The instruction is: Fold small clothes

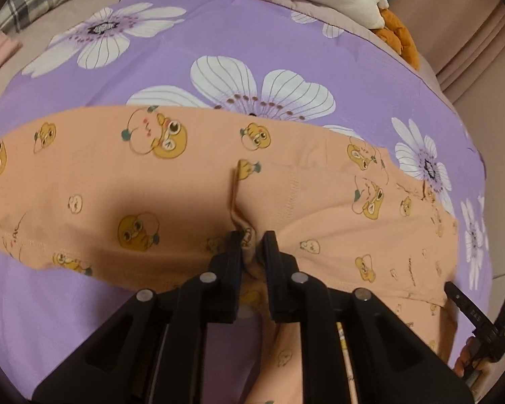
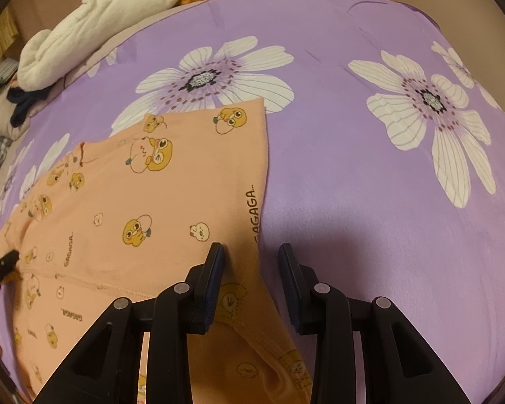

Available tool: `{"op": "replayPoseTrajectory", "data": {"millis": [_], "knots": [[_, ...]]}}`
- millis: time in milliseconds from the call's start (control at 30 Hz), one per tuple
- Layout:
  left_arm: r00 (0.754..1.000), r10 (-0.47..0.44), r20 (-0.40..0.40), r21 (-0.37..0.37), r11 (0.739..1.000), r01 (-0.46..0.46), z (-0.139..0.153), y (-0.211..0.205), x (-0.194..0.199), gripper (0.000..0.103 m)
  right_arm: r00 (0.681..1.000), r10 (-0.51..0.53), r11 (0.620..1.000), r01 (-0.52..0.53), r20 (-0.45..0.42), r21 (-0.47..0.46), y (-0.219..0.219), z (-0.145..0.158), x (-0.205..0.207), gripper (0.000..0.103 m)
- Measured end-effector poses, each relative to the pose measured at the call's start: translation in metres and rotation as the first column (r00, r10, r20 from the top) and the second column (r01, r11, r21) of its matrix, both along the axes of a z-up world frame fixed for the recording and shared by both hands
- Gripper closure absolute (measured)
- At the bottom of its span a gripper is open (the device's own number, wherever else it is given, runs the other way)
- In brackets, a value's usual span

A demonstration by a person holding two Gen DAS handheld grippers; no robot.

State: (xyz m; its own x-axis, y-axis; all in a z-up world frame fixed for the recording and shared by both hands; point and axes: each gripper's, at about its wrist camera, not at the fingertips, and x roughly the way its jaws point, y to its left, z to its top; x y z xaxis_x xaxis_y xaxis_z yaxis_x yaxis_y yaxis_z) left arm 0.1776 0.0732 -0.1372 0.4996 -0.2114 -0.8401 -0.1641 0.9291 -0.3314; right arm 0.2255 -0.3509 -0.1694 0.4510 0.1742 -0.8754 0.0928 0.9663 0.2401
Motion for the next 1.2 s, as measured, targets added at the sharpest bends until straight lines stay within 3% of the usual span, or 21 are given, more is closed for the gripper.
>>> {"op": "replayPoseTrajectory", "data": {"millis": [67, 167, 267, 433, 633, 800, 867, 900, 1033, 1200], "knots": [[1.0, 0.004, -0.001, -0.002, 1.0, -0.004, 0.004, 0.004, -0.004, 0.082, 1.0, -0.014, 1.0, 0.014, -0.011, -0.009, 0.001, 0.001, 0.0, 0.068], [1.0, 0.026, 0.003, 0.03, 0.999, -0.026, 0.008, 0.014, -0.012, 0.086, 0.999, -0.036, 0.999, 0.035, -0.02, -0.024, 0.003, 0.001, 0.0, 0.068], [1.0, 0.011, 0.005, -0.011, 1.0, -0.011, 0.009, 0.022, -0.019, 0.084, 0.998, -0.058, 0.998, 0.057, -0.02, -0.036, 0.005, 0.003, -0.003, 0.068], [0.999, -0.018, 0.031, -0.071, 0.997, 0.021, 0.013, 0.019, -0.021, 0.058, 0.997, -0.082, 0.997, 0.082, -0.008, 0.002, 0.001, 0.014, -0.017, 0.068], [0.999, -0.04, 0.015, -0.121, 0.992, 0.042, -0.001, 0.011, -0.005, 0.058, 0.993, -0.111, 0.993, 0.111, 0.026, 0.028, -0.006, 0.034, -0.033, 0.068], [0.999, -0.017, 0.034, -0.165, 0.986, 0.022, -0.007, 0.014, 0.001, 0.062, 0.994, -0.104, 0.994, 0.102, 0.044, 0.045, -0.005, 0.043, -0.045, 0.068], [0.999, -0.016, 0.035, -0.149, 0.989, 0.021, -0.007, 0.012, 0.001, 0.089, 0.993, -0.107, 0.993, 0.104, 0.044, 0.051, -0.004, 0.044, -0.048, 0.068], [0.999, -0.018, 0.028, -0.162, 0.986, 0.022, -0.009, 0.013, 0.001, 0.093, 0.993, -0.105, 0.993, 0.103, 0.045, 0.053, -0.003, 0.045, -0.049, 0.068], [0.999, 0.026, 0.039, -0.221, 0.975, -0.017, -0.004, 0.022, -0.003, 0.095, 0.994, -0.085, 0.996, 0.082, 0.065, 0.044, 0.004, 0.052, -0.052, 0.068], [0.997, 0.008, 0.07, -0.191, 0.982, 0.006, 0.007, 0.018, -0.006, 0.095, 0.995, -0.07, 0.997, 0.069, 0.076, 0.024, 0.009, 0.057, -0.053, 0.068]]}}
